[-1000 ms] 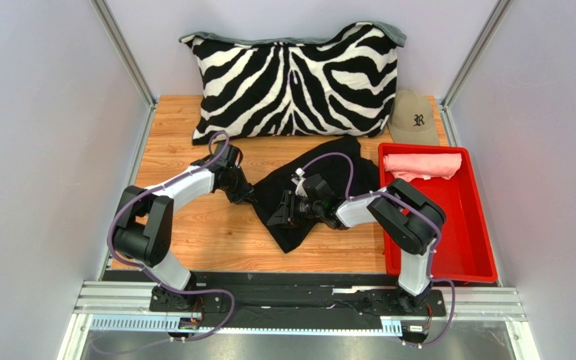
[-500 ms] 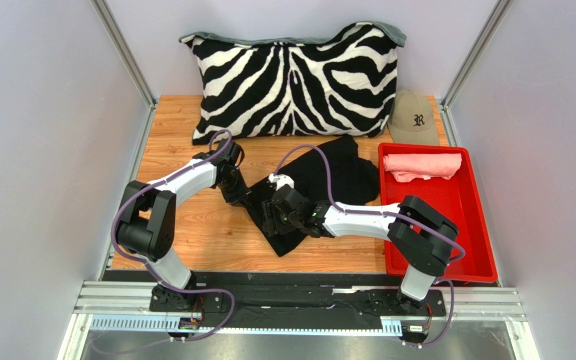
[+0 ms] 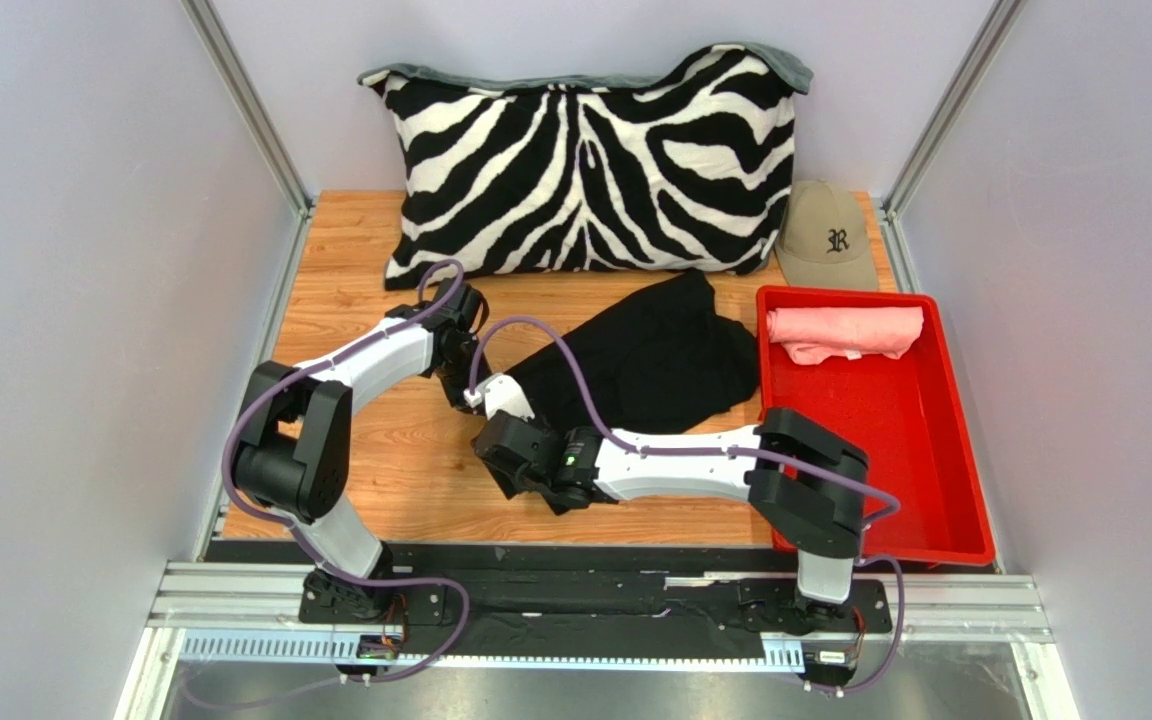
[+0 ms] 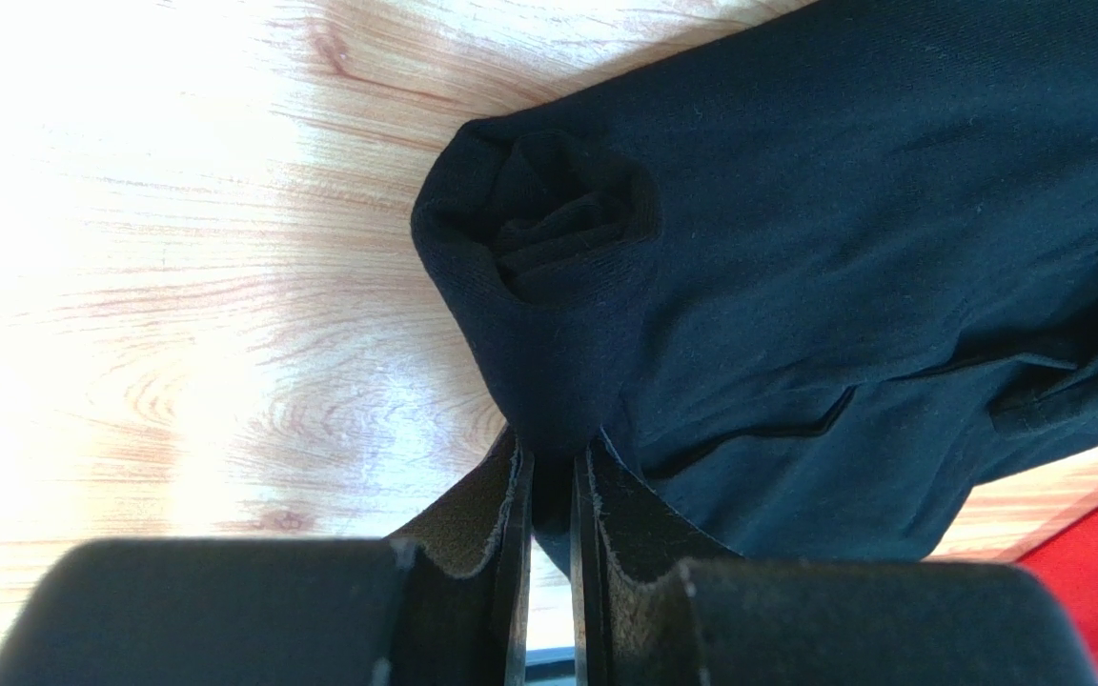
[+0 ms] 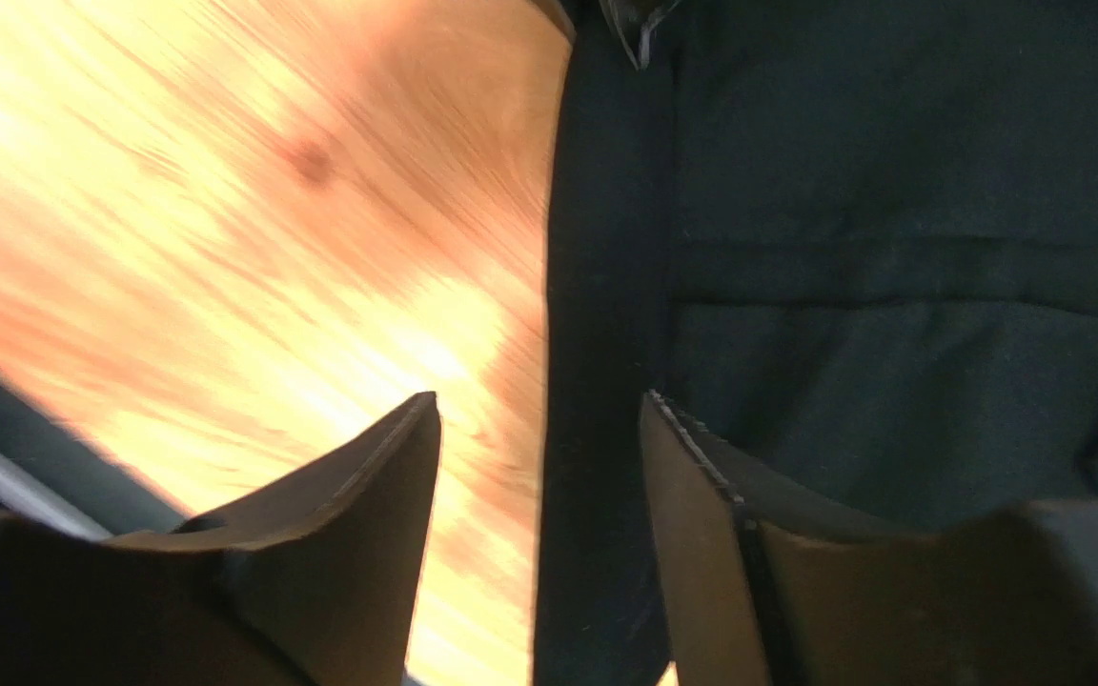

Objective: Roll the t-shirts
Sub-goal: Roll the T-shirt to the center of the board.

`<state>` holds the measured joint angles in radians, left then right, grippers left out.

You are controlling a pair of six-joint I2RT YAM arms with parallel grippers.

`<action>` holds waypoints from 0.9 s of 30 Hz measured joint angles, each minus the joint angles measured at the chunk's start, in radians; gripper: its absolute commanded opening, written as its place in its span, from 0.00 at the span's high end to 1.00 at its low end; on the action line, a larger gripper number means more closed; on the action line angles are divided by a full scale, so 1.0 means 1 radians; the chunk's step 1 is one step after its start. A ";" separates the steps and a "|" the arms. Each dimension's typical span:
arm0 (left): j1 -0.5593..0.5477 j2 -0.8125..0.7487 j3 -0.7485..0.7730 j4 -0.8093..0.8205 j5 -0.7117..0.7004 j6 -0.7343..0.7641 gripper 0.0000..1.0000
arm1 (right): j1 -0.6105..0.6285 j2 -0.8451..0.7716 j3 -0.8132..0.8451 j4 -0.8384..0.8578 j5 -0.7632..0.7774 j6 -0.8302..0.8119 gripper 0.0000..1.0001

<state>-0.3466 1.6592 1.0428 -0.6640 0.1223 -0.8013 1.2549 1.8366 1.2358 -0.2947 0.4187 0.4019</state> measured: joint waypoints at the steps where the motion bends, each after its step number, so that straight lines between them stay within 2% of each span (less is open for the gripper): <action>1: 0.000 0.000 0.000 0.000 0.000 0.000 0.83 | 0.004 0.016 0.007 -0.011 0.011 -0.008 0.45; 4: 0.000 0.000 0.000 -0.001 0.000 0.000 0.83 | 0.011 0.057 0.025 -0.042 0.042 -0.020 0.47; 8: 0.000 0.000 0.000 -0.001 0.000 0.000 0.83 | 0.020 0.090 0.053 -0.078 0.083 -0.033 0.58; 10: 0.000 0.000 0.000 -0.001 0.000 0.000 0.83 | 0.021 0.093 0.060 -0.091 0.097 -0.035 0.60; 15: 0.000 0.000 0.000 -0.002 0.000 0.000 0.83 | 0.025 0.094 0.071 -0.121 0.127 -0.036 0.45; 27: 0.000 0.000 0.000 -0.002 0.000 0.000 0.83 | 0.044 0.130 0.100 -0.144 0.162 -0.051 0.45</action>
<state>-0.3470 1.6592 1.0428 -0.6659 0.1219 -0.8009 1.2991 1.9663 1.3357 -0.4385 0.5808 0.3504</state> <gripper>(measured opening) 0.181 0.549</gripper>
